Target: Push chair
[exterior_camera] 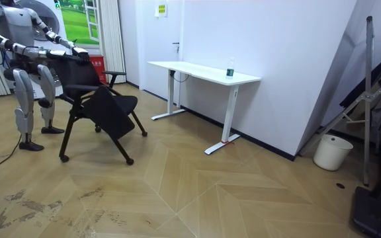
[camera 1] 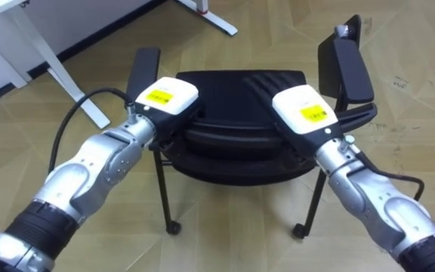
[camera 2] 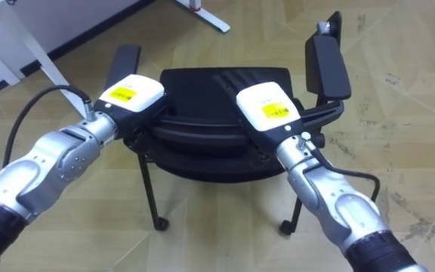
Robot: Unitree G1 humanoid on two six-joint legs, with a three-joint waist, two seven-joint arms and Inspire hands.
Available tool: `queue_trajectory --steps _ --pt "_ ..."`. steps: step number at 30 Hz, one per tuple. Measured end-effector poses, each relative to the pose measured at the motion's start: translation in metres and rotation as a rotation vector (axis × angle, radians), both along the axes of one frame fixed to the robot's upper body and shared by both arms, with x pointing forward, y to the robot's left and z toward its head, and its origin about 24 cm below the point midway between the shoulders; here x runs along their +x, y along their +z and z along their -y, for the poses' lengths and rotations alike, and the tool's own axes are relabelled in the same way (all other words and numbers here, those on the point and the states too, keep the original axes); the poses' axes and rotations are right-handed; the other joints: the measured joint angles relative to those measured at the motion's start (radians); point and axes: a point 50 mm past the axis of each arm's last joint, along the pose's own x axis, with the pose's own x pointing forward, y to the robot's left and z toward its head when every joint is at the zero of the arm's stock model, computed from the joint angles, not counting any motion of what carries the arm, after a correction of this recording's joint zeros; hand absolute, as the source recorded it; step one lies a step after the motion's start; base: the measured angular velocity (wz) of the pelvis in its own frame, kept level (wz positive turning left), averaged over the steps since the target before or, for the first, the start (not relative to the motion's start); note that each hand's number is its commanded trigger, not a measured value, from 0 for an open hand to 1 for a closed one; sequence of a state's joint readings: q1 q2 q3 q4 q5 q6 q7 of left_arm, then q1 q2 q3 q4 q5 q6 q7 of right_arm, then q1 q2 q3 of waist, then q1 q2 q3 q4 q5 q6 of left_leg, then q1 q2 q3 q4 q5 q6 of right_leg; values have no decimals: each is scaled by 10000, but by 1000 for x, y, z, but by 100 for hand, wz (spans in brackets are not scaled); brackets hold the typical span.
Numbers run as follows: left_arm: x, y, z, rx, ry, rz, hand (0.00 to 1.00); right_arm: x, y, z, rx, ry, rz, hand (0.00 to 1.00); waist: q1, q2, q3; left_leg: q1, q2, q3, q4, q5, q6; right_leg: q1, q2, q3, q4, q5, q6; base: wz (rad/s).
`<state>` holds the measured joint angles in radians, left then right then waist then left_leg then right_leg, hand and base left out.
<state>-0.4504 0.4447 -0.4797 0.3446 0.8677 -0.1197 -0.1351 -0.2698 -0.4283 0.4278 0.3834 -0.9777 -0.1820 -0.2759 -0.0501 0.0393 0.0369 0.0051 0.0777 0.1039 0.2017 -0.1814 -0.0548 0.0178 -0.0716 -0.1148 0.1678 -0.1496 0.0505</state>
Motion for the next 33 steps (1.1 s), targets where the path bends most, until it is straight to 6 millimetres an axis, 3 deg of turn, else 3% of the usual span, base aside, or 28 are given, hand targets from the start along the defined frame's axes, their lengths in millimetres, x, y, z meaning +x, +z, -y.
queue_trajectory --steps 33 --pt "-2 -3 3 203 -158 -100 100 -4 -10 8 -981 121 643 100 30 15 -34 176 -1 -31 13 0 0 165 1 4 6 0 0 0"
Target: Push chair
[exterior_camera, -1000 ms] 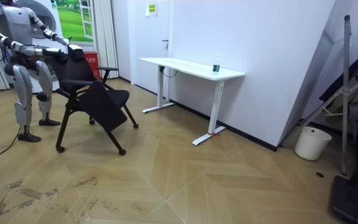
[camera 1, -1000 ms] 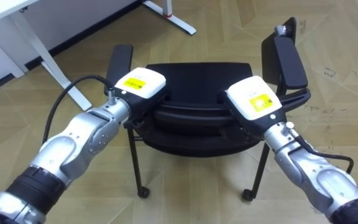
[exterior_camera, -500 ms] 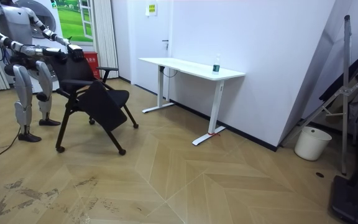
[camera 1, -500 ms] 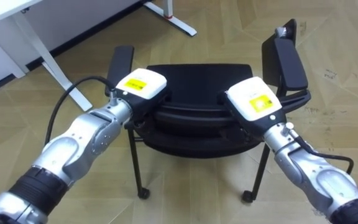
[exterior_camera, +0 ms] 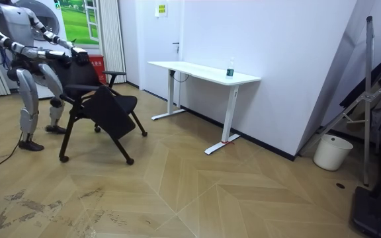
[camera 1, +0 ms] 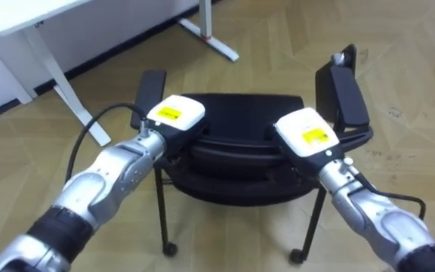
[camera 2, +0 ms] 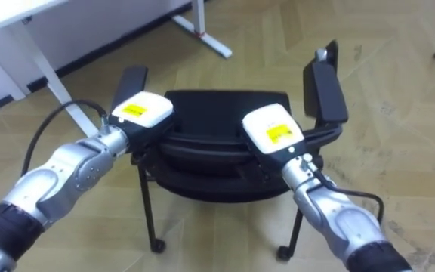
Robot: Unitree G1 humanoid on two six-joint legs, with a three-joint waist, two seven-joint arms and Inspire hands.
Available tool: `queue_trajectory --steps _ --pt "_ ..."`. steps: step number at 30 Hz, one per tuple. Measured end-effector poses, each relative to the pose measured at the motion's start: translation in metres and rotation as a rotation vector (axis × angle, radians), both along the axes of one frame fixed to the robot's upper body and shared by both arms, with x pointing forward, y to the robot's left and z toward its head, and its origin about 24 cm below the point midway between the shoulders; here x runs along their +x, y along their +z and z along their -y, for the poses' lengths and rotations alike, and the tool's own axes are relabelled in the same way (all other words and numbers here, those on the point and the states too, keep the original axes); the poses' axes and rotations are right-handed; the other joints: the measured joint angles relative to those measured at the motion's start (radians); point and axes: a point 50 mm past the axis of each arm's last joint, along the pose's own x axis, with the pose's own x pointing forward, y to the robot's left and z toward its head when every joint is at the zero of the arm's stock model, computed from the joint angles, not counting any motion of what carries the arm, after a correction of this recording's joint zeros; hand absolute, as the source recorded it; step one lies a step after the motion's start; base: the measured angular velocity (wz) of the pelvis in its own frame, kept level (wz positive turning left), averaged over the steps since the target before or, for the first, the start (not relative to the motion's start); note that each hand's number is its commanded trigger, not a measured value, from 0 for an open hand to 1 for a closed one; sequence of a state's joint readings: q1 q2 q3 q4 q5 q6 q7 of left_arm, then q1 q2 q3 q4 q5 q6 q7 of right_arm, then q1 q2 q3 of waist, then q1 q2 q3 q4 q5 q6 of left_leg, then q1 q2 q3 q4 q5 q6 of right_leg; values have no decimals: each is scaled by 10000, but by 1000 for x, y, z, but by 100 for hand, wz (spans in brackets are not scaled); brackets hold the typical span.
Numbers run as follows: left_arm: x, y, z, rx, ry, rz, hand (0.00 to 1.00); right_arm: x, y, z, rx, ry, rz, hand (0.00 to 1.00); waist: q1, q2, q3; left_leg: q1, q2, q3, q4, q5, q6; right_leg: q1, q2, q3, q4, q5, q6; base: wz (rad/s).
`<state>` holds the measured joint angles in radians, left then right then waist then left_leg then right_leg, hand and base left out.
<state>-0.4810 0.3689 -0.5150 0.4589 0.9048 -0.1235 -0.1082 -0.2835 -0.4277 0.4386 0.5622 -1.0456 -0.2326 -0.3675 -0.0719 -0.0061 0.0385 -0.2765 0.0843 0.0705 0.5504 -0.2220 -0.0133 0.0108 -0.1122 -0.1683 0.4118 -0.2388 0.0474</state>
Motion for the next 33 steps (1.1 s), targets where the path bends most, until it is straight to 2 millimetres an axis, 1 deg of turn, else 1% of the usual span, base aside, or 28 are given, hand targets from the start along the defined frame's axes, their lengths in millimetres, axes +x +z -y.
queue_trajectory --steps 1,2,3,4,5,6,7,8,9,10,11,13,14,16,18,21,22,23,24,25,26,27,28,29,30,31,32,33 --pt "6 10 3 3 -77 308 100 7 8 3 51 -82 214 100 -63 46 30 -662 -105 14 -447 1109 325 -191 6 47 413 -774 109 0" --pt "8 10 3 -19 0 313 100 10 8 1 95 -173 179 100 -39 -78 1 -735 -92 149 -82 935 290 -276 -82 52 661 -1235 187 0" --pt "11 8 6 -119 137 301 100 13 7 2 23 -300 114 100 -64 79 78 -826 -119 173 178 746 452 -315 -94 -45 907 -1281 290 -5" --pt "13 9 6 -126 140 294 100 15 9 2 -29 -295 187 100 -20 83 76 -881 -113 237 326 627 507 -450 -127 -31 942 -1343 375 3" --pt "13 9 6 -162 148 275 100 15 10 2 -31 -290 220 100 -2 128 73 -895 -118 258 337 591 467 -489 -146 -26 948 -1342 387 -14" --pt "13 9 6 -177 146 257 100 14 10 2 -56 -274 309 100 60 168 60 -899 -217 283 286 592 473 -566 -223 -24 953 -1405 446 -22" --pt "13 9 6 -217 102 243 100 14 10 3 -114 -267 407 100 200 162 50 -881 -298 346 167 614 496 -689 -285 91 974 -1398 498 -24" --pt "13 9 5 -276 115 236 100 14 10 3 -111 -263 472 100 258 161 49 -880 -308 380 118 624 498 -741 -299 145 964 -1375 520 -24" --pt "13 10 5 -294 116 257 100 13 10 2 -110 -266 565 100 302 111 18 -874 -423 368 -21 675 566 -826 -387 192 966 -1302 590 -11" --pt "13 11 5 -329 120 291 100 14 11 2 -97 -270 630 100 306 90 5 -872 -459 411 -67 695 606 -842 -447 208 947 -1273 630 -8" --pt "14 11 4 -336 102 305 100 14 11 2 -93 -273 647 100 328 85 1 -872 -455 444 -52 686 619 -845 -462 235 930 -1267 640 -15" --pt "14 13 5 -336 61 358 100 14 11 3 -124 -264 796 100 597 4 -66 -853 -471 736 -50 617 688 -999 -601 510 948 -1167 608 -31" --pt "15 14 5 -337 55 382 100 14 12 3 -140 -275 849 100 631 4 -66 -854 -475 797 -26 569 715 -1017 -599 548 949 -1154 627 -27" --pt "16 16 6 -373 31 492 100 16 13 3 -141 -325 1051 100 833 -48 -71 -831 -452 1101 108 322 858 -1180 -841 483 1295 -1098 768 -31" --pt "18 17 5 -364 63 531 100 19 14 3 -224 -274 1153 100 924 -46 -65 -821 -461 1280 324 95 943 -1469 -1097 232 2101 -1044 800 -26" --pt "19 16 4 -430 67 476 100 19 10 2 -233 -270 1217 100 917 -2 -26 -729 -439 1306 745 -357 1123 -1807 -1296 161 3211 -765 731 -6" --pt "18 15 4 -466 36 525 100 19 10 2 -222 -287 1273 100 920 90 39 -669 -409 1263 826 -465 1163 -2050 -1299 163 3633 -473 557 -4" --pt "18 16 4 -489 36 578 100 19 10 2 -228 -278 1345 100 911 154 79 -669 -401 1191 873 -518 1180 -2175 -1291 166 3866 -275 504 -11" --pt "19 17 2 -545 39 666 100 20 12 2 -264 -249 1518 100 899 251 153 -667 -451 1013 914 -587 1230 -2572 -1284 198 4443 124 286 -25" --pt "20 19 0 -558 66 780 100 21 14 -1 -251 -245 1630 100 925 376 233 -662 -474 725 921 -643 1268 -3009 -1048 314 4797 149 196 -33" --pt "20 20 -2 -547 86 851 100 23 15 -2 -245 -244 1679 100 950 445 275 -663 -478 561 908 -657 1263 -3256 -837 314 4816 93 220 -39" --pt "21 21 -4 -517 124 963 100 24 15 -5 -253 -226 1733 100 1007 502 309 -663 -513 264 879 -660 1256 -3705 -480 246 4603 29 266 -14" --pt "21 21 -6 -486 136 1013 100 24 14 -8 -206 -234 1710 100 913 491 309 -632 -687 -140 875 -661 1254 -3981 -158 106 4007 34 258 8" --pt "21 20 -7 -483 139 995 100 23 13 -8 -187 -240 1677 100 809 467 308 -592 -784 -304 874 -667 1243 -4035 -50 13 3577 48 236 59" --pt "21 19 -7 -476 122 956 100 22 12 -8 -145 -252 1627 100 554 382 317 -488 -988 -583 873 -687 1225 -4113 45 -99 2641 137 116 85" --pt "20 17 -5 -420 89 898 100 19 9 -8 -132 -301 1543 100 327 255 317 -335 -1147 -785 878 -779 1202 -4149 141 -66 1722 328 -27 88" --pt "19 16 -5 -394 57 868 100 18 7 -8 -118 -322 1521 100 217 180 313 -273 -1175 -799 898 -861 1175 -4155 191 14 1315 450 -73 74" --pt "18 14 -3 -338 -17 795 100 14 4 -7 -80 -367 1466 100 163 73 252 -227 -1176 -794 954 -1032 1092 -4173 259 97 762 628 -215 57"
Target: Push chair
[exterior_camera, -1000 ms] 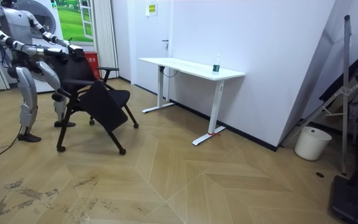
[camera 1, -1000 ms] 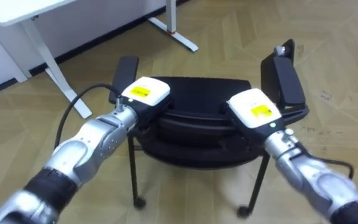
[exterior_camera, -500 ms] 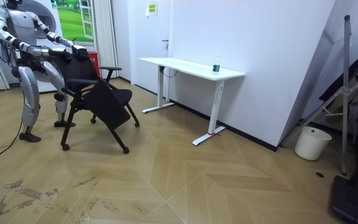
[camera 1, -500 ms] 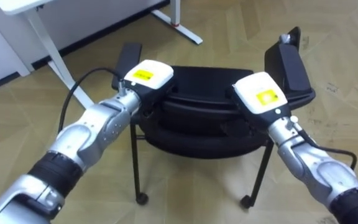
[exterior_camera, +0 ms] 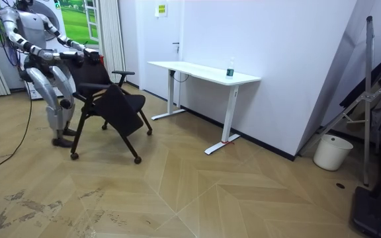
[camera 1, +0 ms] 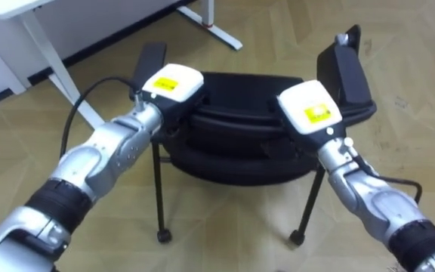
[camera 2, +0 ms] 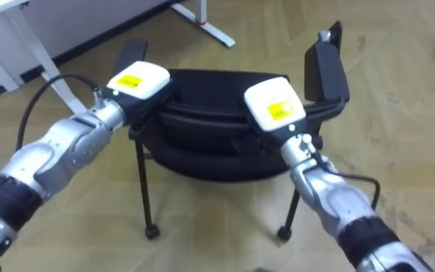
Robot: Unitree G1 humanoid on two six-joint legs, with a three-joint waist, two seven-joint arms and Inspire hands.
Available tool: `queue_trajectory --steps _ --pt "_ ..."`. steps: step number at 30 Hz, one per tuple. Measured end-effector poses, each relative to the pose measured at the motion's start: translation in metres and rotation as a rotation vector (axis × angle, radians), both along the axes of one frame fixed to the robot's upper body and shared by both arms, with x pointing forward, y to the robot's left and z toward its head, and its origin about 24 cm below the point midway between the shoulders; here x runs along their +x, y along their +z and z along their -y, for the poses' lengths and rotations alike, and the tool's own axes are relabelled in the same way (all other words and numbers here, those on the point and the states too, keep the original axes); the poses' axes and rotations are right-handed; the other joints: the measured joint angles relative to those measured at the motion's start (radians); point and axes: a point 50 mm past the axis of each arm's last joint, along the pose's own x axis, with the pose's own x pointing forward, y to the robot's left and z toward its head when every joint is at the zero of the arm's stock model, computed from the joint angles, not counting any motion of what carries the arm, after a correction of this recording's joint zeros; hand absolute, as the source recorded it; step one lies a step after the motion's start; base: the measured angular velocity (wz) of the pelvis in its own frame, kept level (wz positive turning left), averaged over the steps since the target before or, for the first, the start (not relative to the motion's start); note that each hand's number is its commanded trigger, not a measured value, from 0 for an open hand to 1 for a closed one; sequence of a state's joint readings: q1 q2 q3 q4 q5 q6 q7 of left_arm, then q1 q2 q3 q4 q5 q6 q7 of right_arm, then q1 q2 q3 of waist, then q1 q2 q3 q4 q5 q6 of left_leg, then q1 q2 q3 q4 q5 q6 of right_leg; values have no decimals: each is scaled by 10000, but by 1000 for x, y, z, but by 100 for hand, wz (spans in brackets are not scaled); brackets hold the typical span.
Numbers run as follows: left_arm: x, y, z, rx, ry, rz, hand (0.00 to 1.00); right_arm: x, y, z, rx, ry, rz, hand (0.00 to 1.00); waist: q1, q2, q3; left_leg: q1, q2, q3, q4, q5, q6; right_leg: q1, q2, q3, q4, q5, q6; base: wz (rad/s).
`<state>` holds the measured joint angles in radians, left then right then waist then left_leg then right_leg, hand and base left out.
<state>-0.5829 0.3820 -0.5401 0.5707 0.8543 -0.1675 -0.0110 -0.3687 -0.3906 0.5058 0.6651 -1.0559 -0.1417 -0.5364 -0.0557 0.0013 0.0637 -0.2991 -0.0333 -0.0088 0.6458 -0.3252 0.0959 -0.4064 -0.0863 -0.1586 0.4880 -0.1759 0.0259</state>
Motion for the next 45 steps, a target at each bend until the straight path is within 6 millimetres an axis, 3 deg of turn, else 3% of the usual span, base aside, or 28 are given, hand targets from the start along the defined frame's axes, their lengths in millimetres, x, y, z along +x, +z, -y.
queue_trajectory --steps 2,3,4,5,7,8,9,10,11,13,14,16,18,20,21,22,23,24,25,28,33,35,39,42,44,45 --pt "-3 -5 3 37 12 -155 100 -4 -4 1 0 -31 -143 100 -40 -98 -144 273 57 3 -6 -272 -201 114 32 70 14 265 -192 34" --pt "-5 -9 4 -3 58 -281 100 -6 -6 2 -42 -44 -243 100 -106 -69 -242 553 108 -56 -12 -468 -326 263 83 23 44 305 -246 5" --pt "-7 -13 4 -42 75 -403 100 -7 -7 3 -127 2 -352 100 -148 103 -308 755 276 -156 58 -681 -461 477 241 -118 55 292 -307 0" --pt "-7 -13 4 -28 61 -445 100 -6 -6 3 -156 43 -384 100 -137 180 -323 855 371 -183 119 -779 -538 576 304 -218 114 243 -389 0" --pt "-7 -15 2 31 135 -587 100 -4 -6 1 -233 98 -603 100 -149 404 -323 1167 769 -189 828 -1082 -887 1038 569 -615 449 18 -753 9" --pt "-7 -16 2 32 186 -605 100 -4 -6 0 -242 92 -660 100 -182 390 -319 1096 839 -149 1266 -1068 -930 1123 583 -668 622 -23 -807 28" --pt "-8 -18 4 -9 296 -679 100 -5 -7 1 -277 79 -798 100 -247 384 -314 781 1040 -9 2423 -767 -1105 1277 608 -763 1074 -461 -899 19" --pt "-10 -21 4 -16 340 -807 100 -6 -9 1 -303 77 -908 100 -226 372 -298 537 1297 206 3522 -201 -1108 1484 617 -806 1420 -867 -967 9" --pt "-11 -23 5 -21 364 -875 100 -7 -10 1 -326 91 -957 100 -214 376 -291 440 1388 277 3960 131 -1105 1591 622 -823 1513 -1017 -1010 -7" --pt "-13 -27 4 -136 418 -1035 100 -8 -11 1 -374 162 -1070 100 -201 289 -209 57 1504 328 5204 1537 -1058 2220 671 -790 1702 -1461 -1205 4" --pt "-13 -27 4 -196 424 -1021 100 -8 -11 2 -377 159 -1067 100 -155 230 -173 -27 1494 302 5372 1663 -1084 2304 682 -742 1746 -1600 -1197 20" --pt "-12 -24 4 -504 490 -630 100 -4 -5 3 -392 169 -858 100 -81 137 -132 -630 1400 449 5009 973 -885 2397 625 -682 1939 -2000 -1266 -2" --pt "-12 -23 3 -616 546 -473 100 -2 -3 3 -409 173 -786 100 -2 110 -131 -1153 1421 678 3989 754 -939 2555 591 -696 1903 -2172 -1311 -22" --pt "-10 -20 4 -661 519 -325 100 -1 0 5 -419 163 -636 100 -167 118 -134 -1607 1385 904 2200 822 -1026 2751 541 -794 1846 -2410 -1200 12" --pt "-10 -20 5 -735 487 -274 100 -2 0 6 -411 117 -593 100 -318 127 -138 -1611 1236 979 605 1057 -1070 3019 520 -885 1686 -2542 -1079 18" --pt "-11 -20 8 -802 386 -229 100 -6 -1 9 -369 40 -568 100 -301 102 -157 -1562 1209 1075 -625 1829 -883 3273 508 -820 1461 -2631 -956 6" --pt "-12 -20 9 -810 330 -231 100 -8 -2 10 -336 -18 -564 100 -282 72 -195 -1466 1177 1150 -992 2268 -817 3405 489 -759 1302 -2646 -879 -10" --pt "-12 -19 10 -817 233 -203 100 -12 -3 11 -267 -121 -486 100 -300 -32 -346 -1191 944 1214 -1441 2817 -562 3546 381 -641 1044 -2683 -667 -16" --pt "-12 -16 10 -833 208 -40 100 -13 -1 10 -253 -200 -317 100 -285 -117 -380 -1066 777 1338 -1523 2832 -410 3595 333 -540 816 -2694 -467 -15" --pt "-7 -7 12 -821 166 259 100 -12 5 9 -269 -363 126 100 -394 -124 -392 -995 538 1518 -1435 2536 -179 3984 203 -349 -50 -2519 -117 -7" --pt "-1 4 13 -819 113 618 100 -6 13 8 -215 -408 615 100 -364 -204 -396 -934 209 1805 -1331 1975 -33 4235 -216 -364 -276 -2465 169 -10" --pt "0 3 13 -840 119 614 100 -6 13 9 -256 -413 660 100 -266 -270 -394 -756 176 1987 -1329 1753 39 4134 -489 -365 252 -2516 270 -19" --pt "0 -2 12 -861 198 459 100 -6 9 7 -309 -363 492 100 -83 -309 -358 -435 200 2195 -720 1039 122 3637 -1014 -645 2493 -2310 469 -12" --pt "0 -2 10 -1026 227 665 100 -5 10 5 -269 -374 607 100 130 -283 -339 -508 213 2037 -359 731 97 3522 -1017 -600 2913 -2268 435 -1" --pt "1 -1 7 -1077 298 773 100 -4 10 2 -255 -338 662 100 386 -197 -285 -617 202 1676 -258 673 6 3511 -853 -551 2884 -2190 349 -8" --pt "2 -1 4 -1048 356 787 100 -2 9 -2 -211 -332 649 100 680 -183 -276 -646 213 1541 -227 625 -95 3508 -759 -636 2818 -2115 380 -24"
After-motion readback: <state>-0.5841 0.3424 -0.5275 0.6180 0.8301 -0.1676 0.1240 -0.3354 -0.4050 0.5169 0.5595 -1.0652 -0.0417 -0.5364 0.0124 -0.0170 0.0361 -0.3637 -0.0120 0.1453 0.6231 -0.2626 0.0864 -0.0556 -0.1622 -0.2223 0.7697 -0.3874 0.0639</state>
